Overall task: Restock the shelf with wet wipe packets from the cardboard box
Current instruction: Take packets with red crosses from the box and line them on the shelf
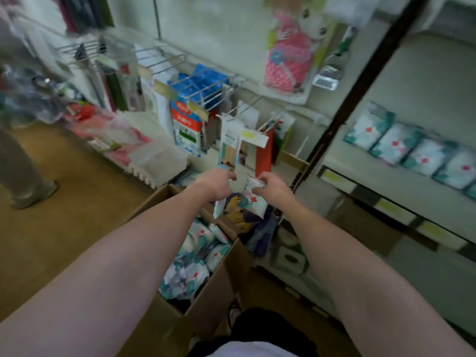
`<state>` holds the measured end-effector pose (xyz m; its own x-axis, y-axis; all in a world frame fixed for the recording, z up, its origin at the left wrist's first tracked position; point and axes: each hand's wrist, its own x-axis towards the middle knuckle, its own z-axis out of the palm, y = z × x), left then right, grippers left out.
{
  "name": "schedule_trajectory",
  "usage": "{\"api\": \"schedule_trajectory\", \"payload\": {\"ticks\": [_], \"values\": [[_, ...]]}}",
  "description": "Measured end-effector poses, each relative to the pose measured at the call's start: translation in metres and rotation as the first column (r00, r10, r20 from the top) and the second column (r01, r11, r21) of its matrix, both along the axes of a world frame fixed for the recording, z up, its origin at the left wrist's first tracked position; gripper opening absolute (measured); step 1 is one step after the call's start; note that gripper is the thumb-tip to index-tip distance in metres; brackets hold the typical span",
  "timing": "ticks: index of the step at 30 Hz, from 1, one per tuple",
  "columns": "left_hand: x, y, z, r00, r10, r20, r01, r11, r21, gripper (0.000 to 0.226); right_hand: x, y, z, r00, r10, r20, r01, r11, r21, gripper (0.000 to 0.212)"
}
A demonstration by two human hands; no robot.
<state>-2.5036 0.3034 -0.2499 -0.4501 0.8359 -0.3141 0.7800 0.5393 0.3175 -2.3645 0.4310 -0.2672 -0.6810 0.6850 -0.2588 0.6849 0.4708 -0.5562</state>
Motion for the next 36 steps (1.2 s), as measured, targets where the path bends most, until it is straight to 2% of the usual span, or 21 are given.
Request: {"api": "schedule_trajectory", "payload": {"ticks": [4,7,12,15,18,21,25,29,32,36], "values": [[0.027,0.030,0.029,0.987,-0.113,-0.118,0.122,0.990,0.073,0.028,0.044,0.020,0.037,0.995,-0.069,-0.069,0.072,0.997,0.036,0.031],[0.046,0.054,0.050,0.978,-0.151,-0.145,0.174,0.972,0.160,0.028,0.074,0.040,0.057,0.984,-0.134,-0.120,0.144,0.986,0.079,0.033],[0.079,0.105,0.085,0.929,-0.290,-0.231,0.329,0.932,0.154,0.027,0.120,0.078,0.081,0.938,-0.267,-0.220,0.290,0.954,0.078,0.034],[0.102,0.143,0.107,0.921,-0.292,-0.257,0.341,0.925,0.169,0.023,0.149,0.107,0.097,0.894,-0.348,-0.281,0.377,0.924,0.056,0.039],[0.126,0.186,0.124,0.931,-0.244,-0.271,0.308,0.924,0.228,0.044,0.181,0.140,0.111,0.869,-0.366,-0.333,0.416,0.905,0.091,0.036],[0.155,0.227,0.140,0.944,-0.201,-0.261,0.265,0.934,0.241,0.037,0.218,0.174,0.120,0.845,-0.375,-0.381,0.433,0.898,0.076,0.036],[0.196,0.275,0.144,0.888,-0.275,-0.370,0.373,0.900,0.227,0.034,0.262,0.217,0.123,0.850,-0.394,-0.350,0.451,0.887,0.097,0.024],[0.233,0.314,0.134,0.866,-0.391,-0.313,0.465,0.859,0.213,0.028,0.297,0.253,0.119,0.831,-0.444,-0.334,0.479,0.877,0.026,0.029],[0.261,0.338,0.128,0.859,-0.443,-0.258,0.493,0.852,0.179,0.046,0.323,0.276,0.115,0.850,-0.427,-0.309,0.449,0.893,0.001,0.032],[0.293,0.363,0.120,0.858,-0.458,-0.234,0.493,0.861,0.121,0.054,0.352,0.301,0.106,0.919,-0.342,-0.195,0.365,0.926,0.097,0.041]]}}
